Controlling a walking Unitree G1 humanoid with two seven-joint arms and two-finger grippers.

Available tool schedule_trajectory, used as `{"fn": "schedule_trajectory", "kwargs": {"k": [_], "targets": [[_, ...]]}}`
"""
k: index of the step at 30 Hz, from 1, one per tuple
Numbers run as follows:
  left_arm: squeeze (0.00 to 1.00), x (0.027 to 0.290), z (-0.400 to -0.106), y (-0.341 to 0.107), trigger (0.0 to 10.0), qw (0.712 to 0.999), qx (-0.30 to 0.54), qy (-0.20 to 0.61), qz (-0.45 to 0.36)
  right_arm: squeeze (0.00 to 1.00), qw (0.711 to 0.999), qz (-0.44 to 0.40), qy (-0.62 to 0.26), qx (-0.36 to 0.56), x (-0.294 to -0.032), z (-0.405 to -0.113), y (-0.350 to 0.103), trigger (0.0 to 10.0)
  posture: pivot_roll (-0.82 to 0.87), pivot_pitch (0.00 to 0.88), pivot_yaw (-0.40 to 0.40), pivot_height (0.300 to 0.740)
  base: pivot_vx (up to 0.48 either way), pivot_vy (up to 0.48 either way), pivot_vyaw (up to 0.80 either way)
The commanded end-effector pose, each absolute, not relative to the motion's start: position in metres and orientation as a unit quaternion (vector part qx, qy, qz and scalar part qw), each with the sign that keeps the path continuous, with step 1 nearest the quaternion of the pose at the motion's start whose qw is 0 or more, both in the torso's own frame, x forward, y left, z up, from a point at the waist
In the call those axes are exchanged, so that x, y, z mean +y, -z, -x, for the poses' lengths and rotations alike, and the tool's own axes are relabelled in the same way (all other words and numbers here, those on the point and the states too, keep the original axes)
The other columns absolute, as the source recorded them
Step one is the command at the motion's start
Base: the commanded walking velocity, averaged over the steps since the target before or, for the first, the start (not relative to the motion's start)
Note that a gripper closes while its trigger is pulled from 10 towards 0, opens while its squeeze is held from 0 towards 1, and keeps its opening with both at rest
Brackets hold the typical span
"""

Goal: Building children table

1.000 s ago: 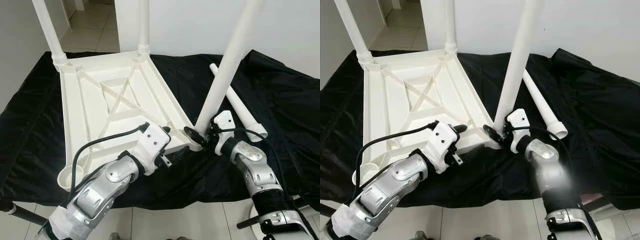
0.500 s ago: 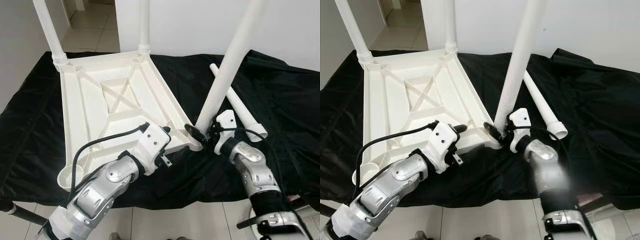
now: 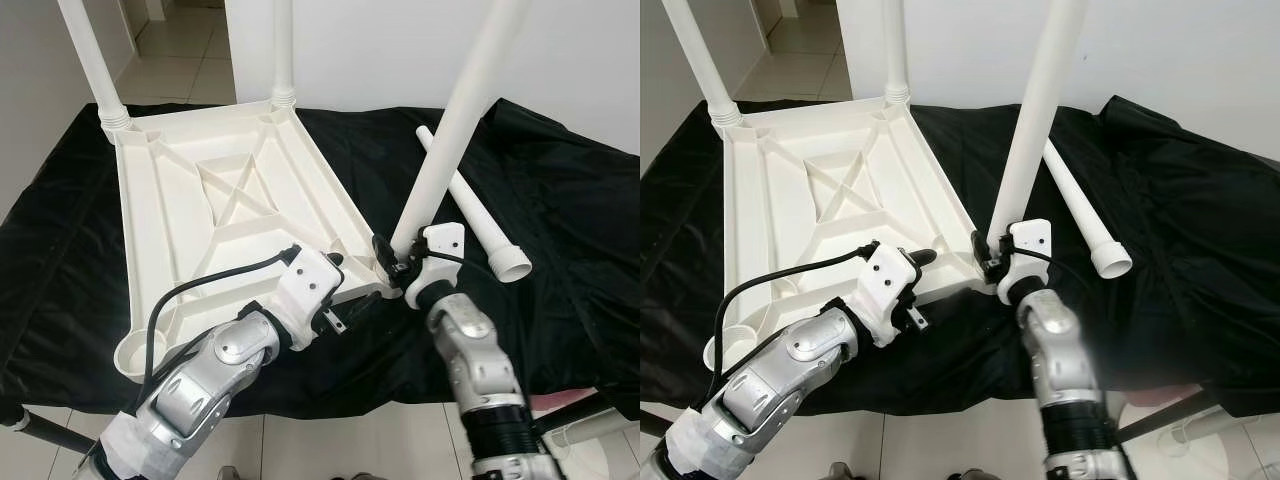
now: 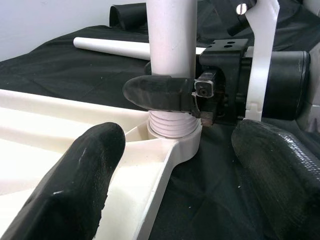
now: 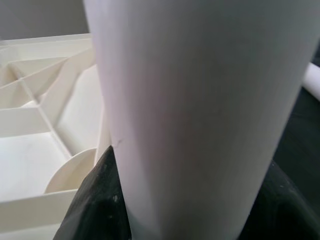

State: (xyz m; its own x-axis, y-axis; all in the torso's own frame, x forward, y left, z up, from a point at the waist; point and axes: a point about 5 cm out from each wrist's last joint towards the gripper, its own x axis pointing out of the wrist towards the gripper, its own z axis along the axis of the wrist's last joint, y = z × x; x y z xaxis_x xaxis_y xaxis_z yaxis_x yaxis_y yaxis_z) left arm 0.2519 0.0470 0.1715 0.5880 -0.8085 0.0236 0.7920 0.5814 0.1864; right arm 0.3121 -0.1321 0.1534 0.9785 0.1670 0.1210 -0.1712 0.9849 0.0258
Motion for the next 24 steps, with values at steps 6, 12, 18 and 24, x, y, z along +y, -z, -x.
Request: {"fn": "schedule_trajectory", "kwargs": {"k": [6, 12, 18, 24], "targets": [[0.0, 0.043, -0.246, -0.169, 10.0, 0.853, -0.044, 0.512, -0.088, 0.0, 0.998, -0.055, 0.018, -0.031, -0.111, -0.304, -0.145, 10.0, -0.05, 0.096, -0.027, 0.74, 0.0, 0.0, 0.0], [0.0, 0.044, -0.244, -0.168, 10.0, 0.854, -0.043, 0.512, -0.088, 0.0, 0.998, -0.062, 0.001, -0.026, -0.095, -0.301, -0.147, 10.0, -0.04, 0.096, -0.028, 0.74, 0.0, 0.0, 0.0], [0.0, 0.044, -0.244, -0.168, 10.0, 0.855, -0.043, 0.51, -0.088, 0.88, 0.997, -0.071, -0.017, -0.038, -0.1, -0.3, -0.151, 10.0, -0.04, 0.092, -0.034, 0.74, 0.0, 0.0, 0.0], [0.0, 0.043, -0.244, -0.168, 10.0, 0.854, -0.043, 0.511, -0.087, 1.0, 0.993, -0.062, -0.078, -0.056, -0.112, -0.298, -0.155, 10.0, -0.04, 0.091, -0.038, 0.74, 0.0, 0.0, 0.0]]}}
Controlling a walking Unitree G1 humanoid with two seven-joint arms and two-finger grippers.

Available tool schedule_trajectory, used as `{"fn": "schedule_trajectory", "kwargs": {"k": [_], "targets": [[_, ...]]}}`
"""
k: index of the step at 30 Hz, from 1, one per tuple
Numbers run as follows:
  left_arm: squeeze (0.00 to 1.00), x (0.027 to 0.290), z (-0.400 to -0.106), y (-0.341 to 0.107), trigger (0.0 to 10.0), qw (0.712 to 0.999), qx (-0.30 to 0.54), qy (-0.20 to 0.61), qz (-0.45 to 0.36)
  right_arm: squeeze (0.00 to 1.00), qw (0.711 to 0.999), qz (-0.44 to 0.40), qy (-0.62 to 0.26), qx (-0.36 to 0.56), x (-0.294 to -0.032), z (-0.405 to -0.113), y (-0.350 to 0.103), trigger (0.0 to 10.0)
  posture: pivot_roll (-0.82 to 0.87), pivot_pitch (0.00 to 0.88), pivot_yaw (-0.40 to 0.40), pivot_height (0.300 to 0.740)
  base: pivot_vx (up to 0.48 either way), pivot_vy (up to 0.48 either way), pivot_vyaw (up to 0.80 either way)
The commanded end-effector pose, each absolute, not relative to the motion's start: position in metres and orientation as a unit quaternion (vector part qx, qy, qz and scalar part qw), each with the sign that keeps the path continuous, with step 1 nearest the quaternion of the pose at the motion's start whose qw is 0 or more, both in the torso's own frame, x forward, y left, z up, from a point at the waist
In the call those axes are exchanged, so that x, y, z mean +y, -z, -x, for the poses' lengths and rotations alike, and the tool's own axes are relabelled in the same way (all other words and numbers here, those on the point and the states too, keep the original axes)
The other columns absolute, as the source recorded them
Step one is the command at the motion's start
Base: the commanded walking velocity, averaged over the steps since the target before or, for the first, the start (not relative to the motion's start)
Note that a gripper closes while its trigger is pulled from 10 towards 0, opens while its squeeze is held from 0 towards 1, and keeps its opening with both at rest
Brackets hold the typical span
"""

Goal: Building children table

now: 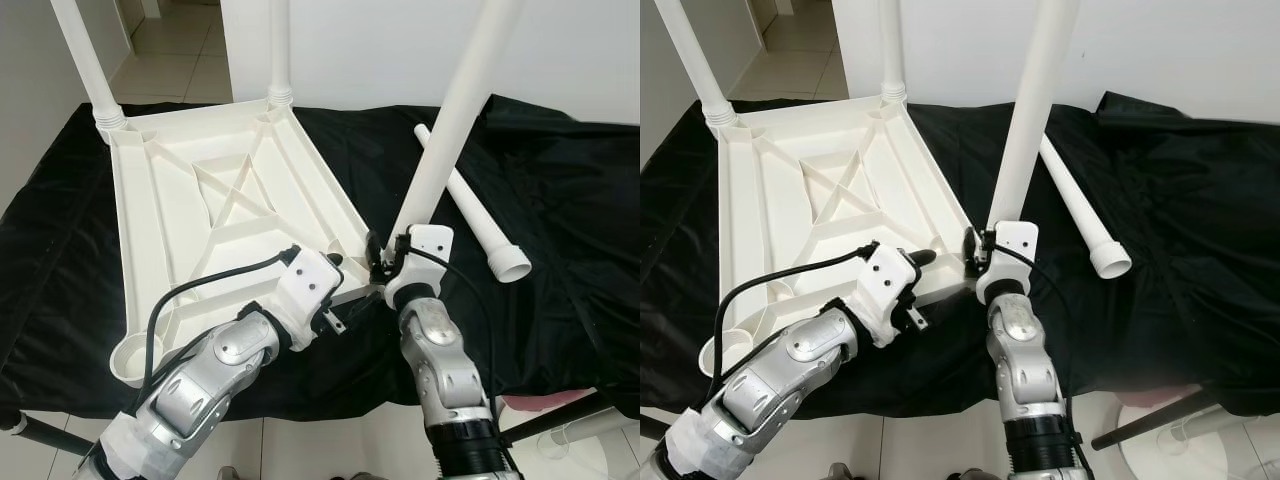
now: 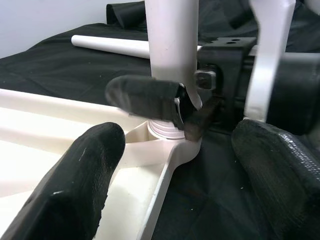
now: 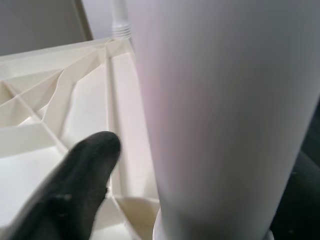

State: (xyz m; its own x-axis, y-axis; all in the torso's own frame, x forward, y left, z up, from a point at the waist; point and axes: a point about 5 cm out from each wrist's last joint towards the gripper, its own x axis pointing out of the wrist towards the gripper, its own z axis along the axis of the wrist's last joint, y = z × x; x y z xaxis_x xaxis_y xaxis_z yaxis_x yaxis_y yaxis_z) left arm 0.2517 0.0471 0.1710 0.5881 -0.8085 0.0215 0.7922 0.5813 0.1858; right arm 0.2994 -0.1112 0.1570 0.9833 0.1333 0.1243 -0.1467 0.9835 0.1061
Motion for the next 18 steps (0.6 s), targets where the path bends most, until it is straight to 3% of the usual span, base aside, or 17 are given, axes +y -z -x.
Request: {"fn": "schedule_trajectory", "kwargs": {"k": [1, 2, 3, 5, 6, 18], "targets": [[0.0, 0.043, -0.244, -0.168, 10.0, 0.854, -0.043, 0.511, -0.087, 1.0, 0.993, -0.062, -0.078, -0.056, -0.112, -0.298, -0.155, 10.0, -0.04, 0.091, -0.038, 0.74, 0.0, 0.0, 0.0], [0.0, 0.043, -0.244, -0.168, 10.0, 0.853, -0.042, 0.512, -0.089, 0.82, 0.993, -0.06, -0.085, -0.054, -0.115, -0.299, -0.154, 10.0, -0.05, 0.091, -0.038, 0.74, 0.0, 0.0, 0.0], [0.0, 0.043, -0.244, -0.168, 10.0, 0.852, -0.042, 0.513, -0.089, 0.4, 0.993, -0.053, -0.092, -0.055, -0.118, -0.299, -0.154, 10.0, -0.05, 0.092, -0.038, 0.74, 0.0, 0.0, 0.0], [0.0, 0.043, -0.244, -0.168, 10.0, 0.852, -0.043, 0.514, -0.09, 0.4, 0.993, -0.049, -0.095, -0.056, -0.119, -0.299, -0.154, 10.0, -0.05, 0.091, -0.036, 0.74, 0.0, 0.0, 0.0], [0.0, 0.043, -0.244, -0.168, 10.0, 0.852, -0.043, 0.514, -0.091, 0.0, 0.991, -0.043, -0.112, -0.057, -0.122, -0.301, -0.154, 10.0, -0.05, 0.091, -0.033, 0.74, 0.0, 0.0, 0.0], [0.0, 0.043, -0.245, -0.168, 10.0, 0.851, -0.043, 0.515, -0.095, 0.0, 0.973, 0.024, -0.22, -0.069, -0.138, -0.31, -0.156, 10.0, -0.04, 0.09, -0.03, 0.74, 0.0, 0.0, 0.0]]}}
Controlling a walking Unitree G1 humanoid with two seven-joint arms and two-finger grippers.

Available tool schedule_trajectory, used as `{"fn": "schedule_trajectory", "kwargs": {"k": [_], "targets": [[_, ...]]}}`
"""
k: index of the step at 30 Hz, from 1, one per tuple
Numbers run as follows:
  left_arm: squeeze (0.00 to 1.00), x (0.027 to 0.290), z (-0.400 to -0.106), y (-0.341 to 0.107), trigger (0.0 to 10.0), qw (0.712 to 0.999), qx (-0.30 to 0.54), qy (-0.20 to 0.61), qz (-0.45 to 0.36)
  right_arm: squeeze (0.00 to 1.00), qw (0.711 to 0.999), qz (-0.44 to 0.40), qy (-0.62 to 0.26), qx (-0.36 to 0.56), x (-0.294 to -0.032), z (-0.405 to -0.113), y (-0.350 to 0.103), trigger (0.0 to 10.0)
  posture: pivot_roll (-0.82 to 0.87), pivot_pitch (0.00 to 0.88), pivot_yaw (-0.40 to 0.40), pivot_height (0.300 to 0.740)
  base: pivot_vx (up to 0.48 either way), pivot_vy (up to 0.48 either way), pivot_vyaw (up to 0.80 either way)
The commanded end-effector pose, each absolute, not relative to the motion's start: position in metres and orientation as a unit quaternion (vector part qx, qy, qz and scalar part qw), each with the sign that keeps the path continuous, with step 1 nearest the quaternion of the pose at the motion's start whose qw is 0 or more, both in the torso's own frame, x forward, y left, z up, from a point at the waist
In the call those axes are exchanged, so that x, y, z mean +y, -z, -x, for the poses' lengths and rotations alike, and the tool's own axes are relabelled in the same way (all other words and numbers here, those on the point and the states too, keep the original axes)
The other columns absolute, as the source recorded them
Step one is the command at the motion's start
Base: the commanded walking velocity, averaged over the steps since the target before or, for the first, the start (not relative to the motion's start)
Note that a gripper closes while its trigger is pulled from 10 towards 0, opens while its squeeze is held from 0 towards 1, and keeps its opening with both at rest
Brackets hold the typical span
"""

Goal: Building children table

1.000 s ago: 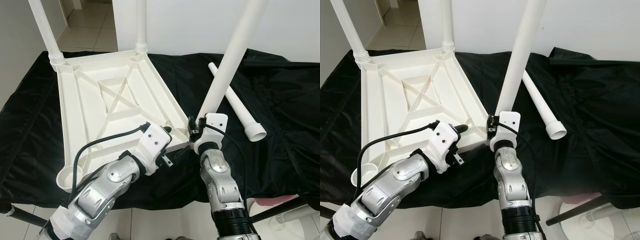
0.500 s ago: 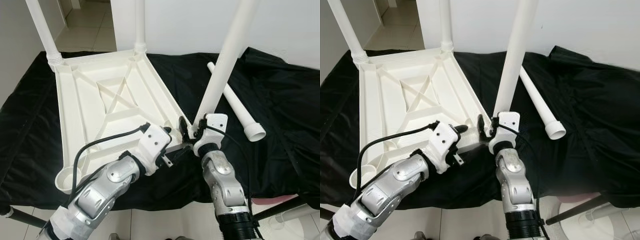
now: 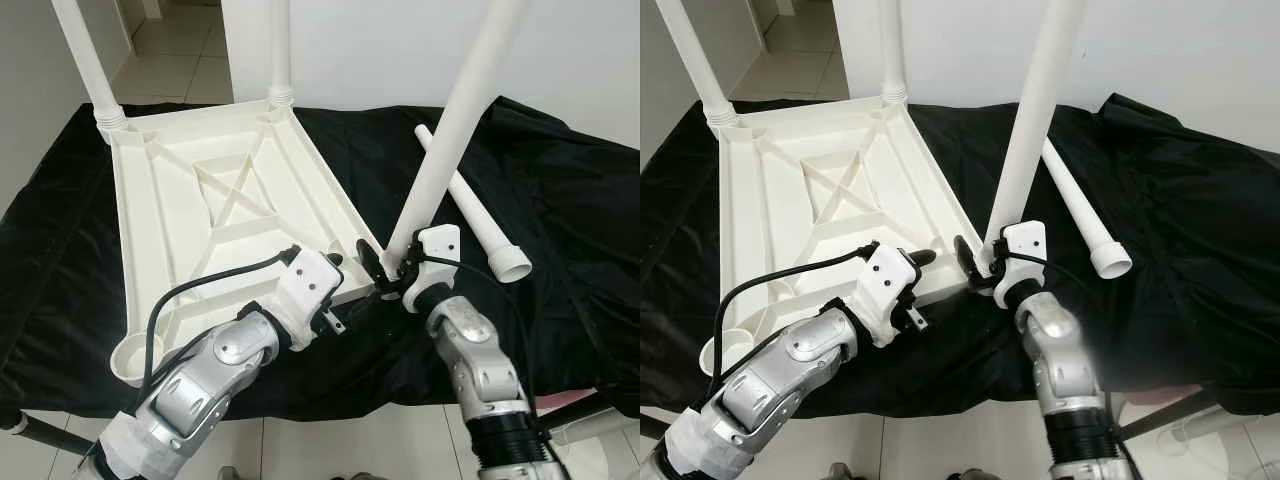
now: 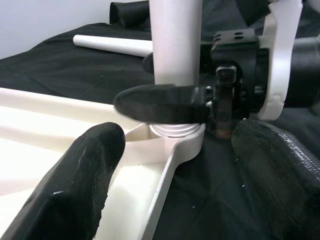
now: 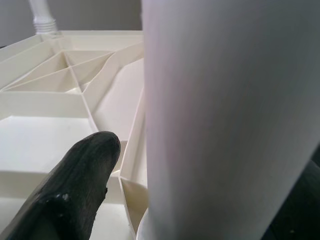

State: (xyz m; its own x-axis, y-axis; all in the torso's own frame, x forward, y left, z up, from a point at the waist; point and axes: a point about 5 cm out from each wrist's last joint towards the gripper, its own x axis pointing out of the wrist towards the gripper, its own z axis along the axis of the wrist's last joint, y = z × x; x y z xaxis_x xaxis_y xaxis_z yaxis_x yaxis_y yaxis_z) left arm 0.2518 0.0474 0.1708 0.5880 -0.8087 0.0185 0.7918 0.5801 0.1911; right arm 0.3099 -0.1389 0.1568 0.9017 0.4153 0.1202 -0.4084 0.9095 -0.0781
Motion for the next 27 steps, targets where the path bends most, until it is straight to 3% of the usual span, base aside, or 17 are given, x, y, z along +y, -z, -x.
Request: {"fn": "schedule_trajectory", "kwargs": {"k": [1, 5, 6, 7, 8, 9, 10, 23, 24, 27], "targets": [[0.0, 0.043, -0.245, -0.168, 10.0, 0.852, -0.044, 0.513, -0.096, 0.0, 0.967, 0.042, -0.241, -0.067, -0.141, -0.315, -0.155, 10.0, -0.04, 0.089, -0.031, 0.74, 0.0, 0.0, 0.0], [0.0, 0.043, -0.245, -0.168, 10.0, 0.852, -0.044, 0.512, -0.098, 0.0, 0.964, 0.047, -0.254, -0.065, -0.143, -0.321, -0.155, 10.0, -0.03, 0.089, -0.033, 0.74, 0.0, 0.0, 0.0], [0.0, 0.044, -0.245, -0.168, 10.0, 0.853, -0.045, 0.511, -0.099, 0.0, 0.962, 0.046, -0.263, -0.066, -0.143, -0.324, -0.155, 9.0, -0.03, 0.087, -0.033, 0.74, 0.0, 0.0, 0.0], [0.0, 0.044, -0.246, -0.168, 10.0, 0.853, -0.045, 0.511, -0.099, 0.0, 0.96, 0.046, -0.268, -0.066, -0.143, -0.325, -0.156, 9.0, -0.03, 0.085, -0.034, 0.74, 0.0, 0.0, 0.0], [0.0, 0.044, -0.246, -0.168, 10.0, 0.853, -0.045, 0.51, -0.1, 0.0, 0.956, 0.055, -0.279, -0.066, -0.143, -0.327, -0.156, 1.5, -0.03, 0.083, -0.035, 0.74, 0.0, 0.0, 0.0], [0.0, 0.044, -0.246, -0.168, 10.0, 0.853, -0.045, 0.51, -0.1, 0.0, 0.956, 0.055, -0.279, -0.066, -0.143, -0.327, -0.156, 1.5, -0.03, 0.083, -0.035, 0.74, 0.0, 0.0, 0.0], [0.0, 0.044, -0.246, -0.168, 10.0, 0.854, -0.046, 0.509, -0.1, 0.0, 0.954, 0.063, -0.285, -0.066, -0.143, -0.327, -0.156, 0.0, -0.02, 0.081, -0.035, 0.74, 0.0, 0.0, 0.0], [0.0, 0.045, -0.249, -0.169, 10.0, 0.856, -0.049, 0.504, -0.104, 0.0, 0.946, 0.074, -0.311, -0.05, -0.149, -0.331, -0.147, 0.0, -0.02, 0.068, -0.041, 0.74, 0.0, 0.0, 0.0], [0.0, 0.045, -0.25, -0.17, 10.0, 0.856, -0.05, 0.504, -0.105, 0.0, 0.948, 0.073, -0.307, -0.048, -0.15, -0.331, -0.146, 7.9, -0.02, 0.066, -0.042, 0.74, 0.0, 0.0, 0.0], [0.0, 0.045, -0.25, -0.17, 10.0, 0.856, -0.051, 0.503, -0.106, 0.0, 0.949, 0.073, -0.304, -0.046, -0.15, -0.331, -0.146, 7.9, -0.02, 0.066, -0.042, 0.74, 0.0, 0.0, 0.0]]}}
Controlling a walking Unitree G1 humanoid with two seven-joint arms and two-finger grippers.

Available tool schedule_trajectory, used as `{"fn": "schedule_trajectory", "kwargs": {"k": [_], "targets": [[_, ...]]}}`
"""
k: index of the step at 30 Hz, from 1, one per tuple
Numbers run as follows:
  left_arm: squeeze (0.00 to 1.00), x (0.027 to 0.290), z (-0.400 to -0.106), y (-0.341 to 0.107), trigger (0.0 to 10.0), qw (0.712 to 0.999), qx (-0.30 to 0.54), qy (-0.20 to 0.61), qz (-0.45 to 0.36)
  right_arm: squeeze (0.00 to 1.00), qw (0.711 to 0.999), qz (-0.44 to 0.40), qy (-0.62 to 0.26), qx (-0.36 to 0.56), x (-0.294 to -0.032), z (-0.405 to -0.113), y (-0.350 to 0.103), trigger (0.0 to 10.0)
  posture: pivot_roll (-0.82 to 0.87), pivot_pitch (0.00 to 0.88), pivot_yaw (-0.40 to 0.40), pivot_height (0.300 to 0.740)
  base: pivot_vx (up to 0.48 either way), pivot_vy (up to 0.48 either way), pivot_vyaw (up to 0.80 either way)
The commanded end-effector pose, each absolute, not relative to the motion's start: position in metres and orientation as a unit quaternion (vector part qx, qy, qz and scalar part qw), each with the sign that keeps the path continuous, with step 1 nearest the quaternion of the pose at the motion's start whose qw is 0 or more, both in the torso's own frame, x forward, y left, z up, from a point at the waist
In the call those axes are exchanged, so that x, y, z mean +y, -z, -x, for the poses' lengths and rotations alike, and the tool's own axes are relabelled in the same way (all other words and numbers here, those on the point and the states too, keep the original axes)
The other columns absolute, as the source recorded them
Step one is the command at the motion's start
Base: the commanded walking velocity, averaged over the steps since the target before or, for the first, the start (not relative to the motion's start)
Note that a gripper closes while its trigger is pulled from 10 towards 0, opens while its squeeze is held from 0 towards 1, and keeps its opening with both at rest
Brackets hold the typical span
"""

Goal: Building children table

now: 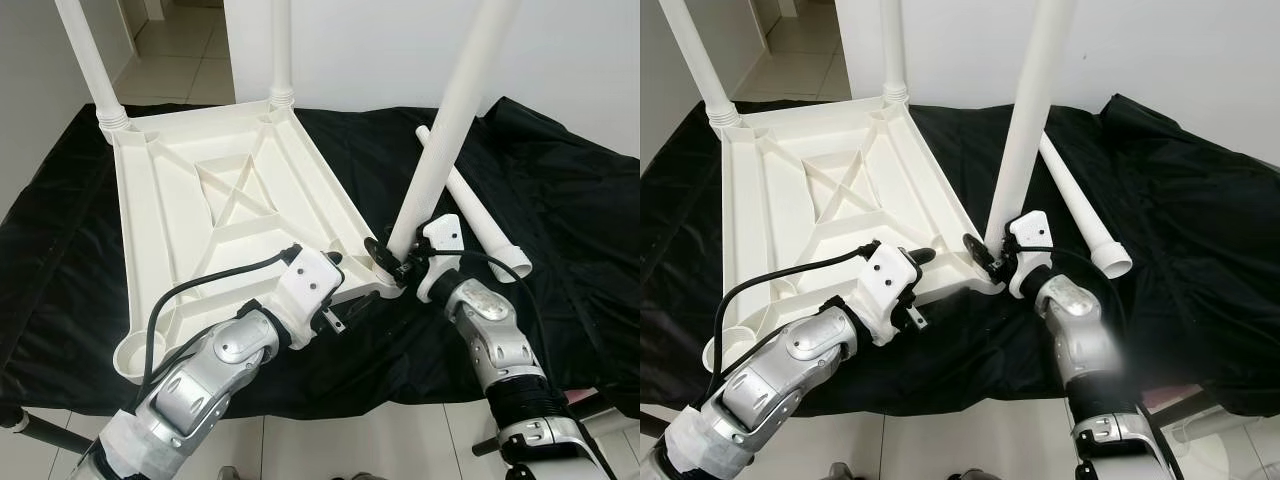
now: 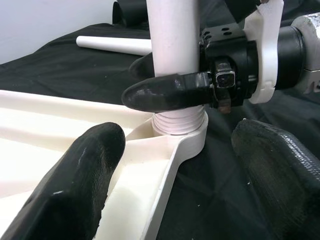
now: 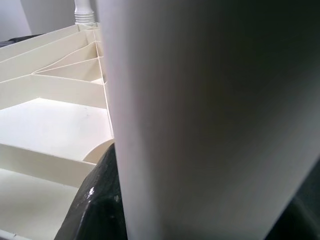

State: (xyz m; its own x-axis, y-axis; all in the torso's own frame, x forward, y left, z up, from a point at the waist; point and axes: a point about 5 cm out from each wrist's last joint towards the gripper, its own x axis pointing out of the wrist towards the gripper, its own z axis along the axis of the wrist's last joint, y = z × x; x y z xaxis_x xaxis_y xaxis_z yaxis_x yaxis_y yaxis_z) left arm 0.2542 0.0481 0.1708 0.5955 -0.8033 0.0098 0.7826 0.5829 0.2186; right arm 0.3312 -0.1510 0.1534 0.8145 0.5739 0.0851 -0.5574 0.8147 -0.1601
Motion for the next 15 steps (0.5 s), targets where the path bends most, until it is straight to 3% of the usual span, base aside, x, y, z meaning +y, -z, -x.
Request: {"fn": "schedule_trajectory", "kwargs": {"k": [1, 15], "targets": [[0.0, 0.045, -0.251, -0.17, 10.0, 0.856, -0.051, 0.503, -0.106, 0.0, 0.951, 0.069, -0.3, -0.043, -0.15, -0.33, -0.145, 10.0, -0.02, 0.065, -0.042, 0.74, 0.0, 0.0, 0.0], [0.0, 0.045, -0.252, -0.17, 10.0, 0.856, -0.053, 0.502, -0.107, 0.0, 0.985, 0.009, -0.17, -0.008, -0.146, -0.32, -0.132, 10.0, -0.02, 0.052, -0.039, 0.74, 0.0, 0.0, 0.0]]}}
